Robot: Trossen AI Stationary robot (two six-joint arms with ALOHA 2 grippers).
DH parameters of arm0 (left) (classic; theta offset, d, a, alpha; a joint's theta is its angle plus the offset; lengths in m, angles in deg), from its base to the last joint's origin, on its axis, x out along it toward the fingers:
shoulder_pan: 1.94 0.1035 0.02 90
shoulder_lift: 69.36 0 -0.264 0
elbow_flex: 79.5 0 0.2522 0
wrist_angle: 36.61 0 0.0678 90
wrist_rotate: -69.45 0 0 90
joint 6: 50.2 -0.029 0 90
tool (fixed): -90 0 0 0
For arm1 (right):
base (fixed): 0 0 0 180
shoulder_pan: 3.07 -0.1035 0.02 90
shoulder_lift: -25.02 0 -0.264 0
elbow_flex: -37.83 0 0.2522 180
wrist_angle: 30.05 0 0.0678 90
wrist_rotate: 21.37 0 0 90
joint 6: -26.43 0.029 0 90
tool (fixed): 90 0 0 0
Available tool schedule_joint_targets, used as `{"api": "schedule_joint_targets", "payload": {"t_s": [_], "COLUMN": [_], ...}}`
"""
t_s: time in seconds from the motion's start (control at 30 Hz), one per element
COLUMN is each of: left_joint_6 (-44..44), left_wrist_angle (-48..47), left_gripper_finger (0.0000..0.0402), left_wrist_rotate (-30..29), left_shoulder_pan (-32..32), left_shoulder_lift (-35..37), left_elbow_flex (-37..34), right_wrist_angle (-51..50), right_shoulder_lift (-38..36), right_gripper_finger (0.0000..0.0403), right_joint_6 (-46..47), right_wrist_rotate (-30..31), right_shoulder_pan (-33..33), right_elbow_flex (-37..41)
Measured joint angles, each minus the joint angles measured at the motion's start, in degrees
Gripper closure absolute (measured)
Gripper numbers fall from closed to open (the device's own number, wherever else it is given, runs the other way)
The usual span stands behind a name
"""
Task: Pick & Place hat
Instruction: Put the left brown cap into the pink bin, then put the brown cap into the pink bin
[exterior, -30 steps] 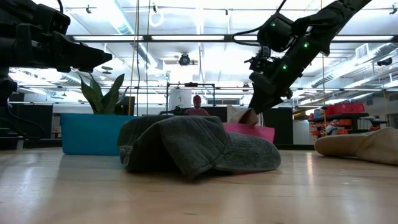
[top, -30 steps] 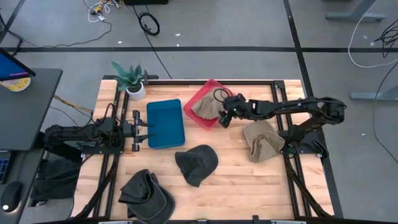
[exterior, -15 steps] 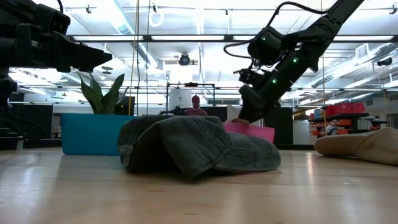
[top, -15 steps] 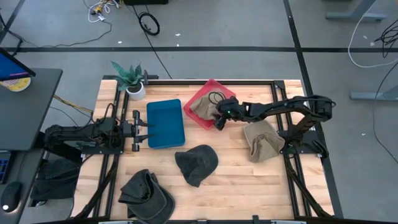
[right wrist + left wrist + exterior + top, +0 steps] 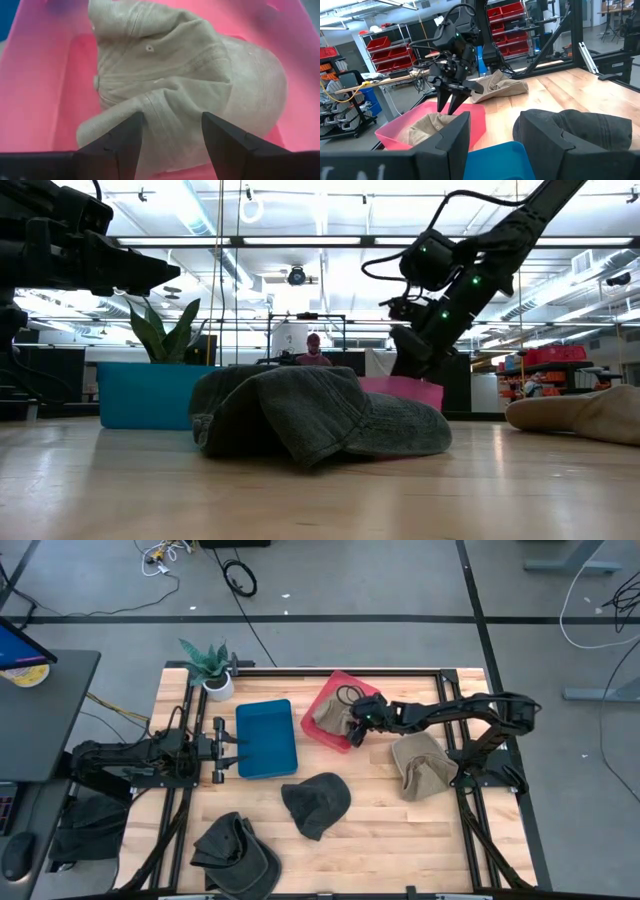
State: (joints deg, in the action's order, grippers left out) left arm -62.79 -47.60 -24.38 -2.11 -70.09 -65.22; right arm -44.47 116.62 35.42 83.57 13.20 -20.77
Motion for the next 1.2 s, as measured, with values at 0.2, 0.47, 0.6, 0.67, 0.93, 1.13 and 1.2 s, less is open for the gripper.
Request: {"api": "schedule_joint_targets", "payload": {"t_s": [0.2,0.47,0.6,0.67,0.93,1.13,1.2], "left_joint_6": [0.00,0.00,-0.01,0.01,-0.01,0.01,-0.01], "left_wrist_angle": [0.00,0.00,-0.02,0.00,-0.02,0.00,0.00], "left_gripper_finger": [0.0225,0.0225,0.0225,0.0225,0.0225,0.0225,0.0225], "left_wrist_rotate": [0.00,0.00,0.00,0.00,0.00,0.00,0.01], "left_shoulder_pan": [0.01,0.01,0.01,0.00,-0.01,-0.01,-0.01], "left_shoulder_lift": [0.02,0.02,-0.01,0.02,0.02,0.02,0.00], "left_elbow_flex": [-0.01,0.00,0.00,0.00,0.00,0.00,-0.02], "right_wrist_angle": [-1.58,-11.61,-17.32,-20.65,-30.28,-34.70,-36.24], "right_shoulder_lift": [-2.33,-10.41,-15.46,-17.71,-21.52,-21.08,-21.09], "right_gripper_finger": [0.0195,0.0195,0.0195,0.0195,0.0195,0.0195,0.0195], "right_joint_6": [-0.46,1.18,5.35,8.29,19.51,25.84,27.99], "right_wrist_rotate": [-0.02,-0.40,-1.50,-1.51,-1.56,-1.58,-1.55], "right_shoulder_pan": [-0.15,-1.76,-3.29,-4.22,-9.04,-12.39,-13.32], "right_elbow_flex": [0.00,0.00,0.00,0.00,0.00,0.00,0.00]}}
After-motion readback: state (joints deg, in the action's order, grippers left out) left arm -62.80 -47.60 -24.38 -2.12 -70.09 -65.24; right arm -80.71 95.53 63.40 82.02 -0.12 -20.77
